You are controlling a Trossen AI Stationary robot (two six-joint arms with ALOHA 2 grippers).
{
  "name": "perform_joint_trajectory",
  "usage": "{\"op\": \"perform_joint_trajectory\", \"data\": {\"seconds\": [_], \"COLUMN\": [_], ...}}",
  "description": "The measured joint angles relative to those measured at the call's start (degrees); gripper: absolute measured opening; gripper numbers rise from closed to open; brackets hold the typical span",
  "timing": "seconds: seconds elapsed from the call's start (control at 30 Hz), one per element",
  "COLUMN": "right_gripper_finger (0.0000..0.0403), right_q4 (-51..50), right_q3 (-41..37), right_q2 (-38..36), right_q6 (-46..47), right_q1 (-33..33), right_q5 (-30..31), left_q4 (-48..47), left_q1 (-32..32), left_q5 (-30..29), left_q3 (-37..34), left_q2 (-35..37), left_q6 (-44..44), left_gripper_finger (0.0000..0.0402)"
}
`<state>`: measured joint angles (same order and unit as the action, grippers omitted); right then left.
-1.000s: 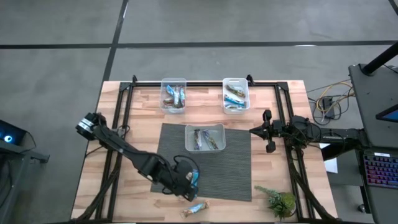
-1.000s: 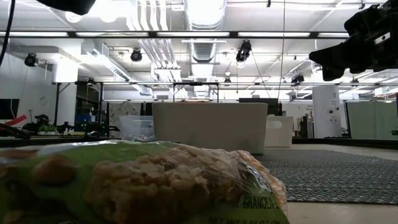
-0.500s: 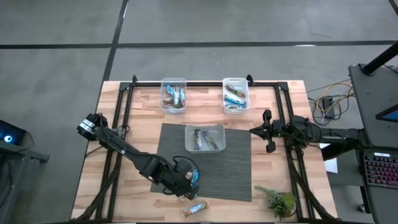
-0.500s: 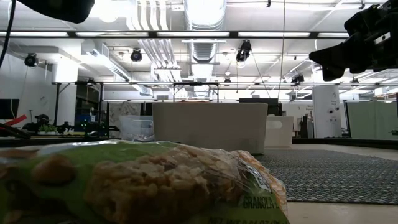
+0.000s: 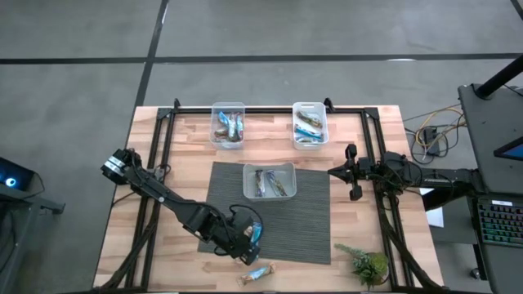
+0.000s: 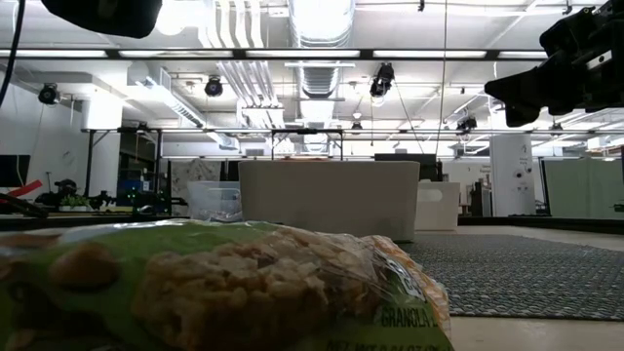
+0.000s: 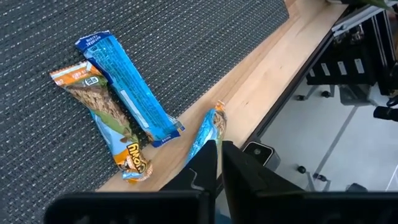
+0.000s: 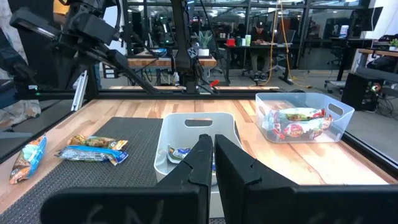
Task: Pick and place Granola Bars by type
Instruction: Put the yellow granola bar into the white bin
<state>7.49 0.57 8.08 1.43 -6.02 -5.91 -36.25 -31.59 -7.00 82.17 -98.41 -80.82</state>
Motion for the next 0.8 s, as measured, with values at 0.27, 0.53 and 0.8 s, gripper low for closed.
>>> {"op": "perform_joint_trajectory", "data": {"seconds": [0.27,0.53,0.8], "right_gripper_finger": [0.0009,0.0009,0.0009], "right_q4": [0.0,0.0,0.0], "right_q3": [0.0,0.0,0.0], "right_q2": [0.0,0.0,0.0], "right_q6": [0.0,0.0,0.0], "right_q1": [0.0,0.0,0.0], "right_q5": [0.0,0.0,0.0], "left_q4": [1.7,1.6,1.5], "left_q1": [0.0,0.1,0.8], "left_q5": [-0.3,-0.4,-0.4], "left_q3": [-2.1,-2.8,-3.5], "left_q2": [0.0,0.0,0.0], "left_q6": [-1.6,-5.3,-7.5], "left_gripper_finger": [0.0106,0.0189,0.0208]}}
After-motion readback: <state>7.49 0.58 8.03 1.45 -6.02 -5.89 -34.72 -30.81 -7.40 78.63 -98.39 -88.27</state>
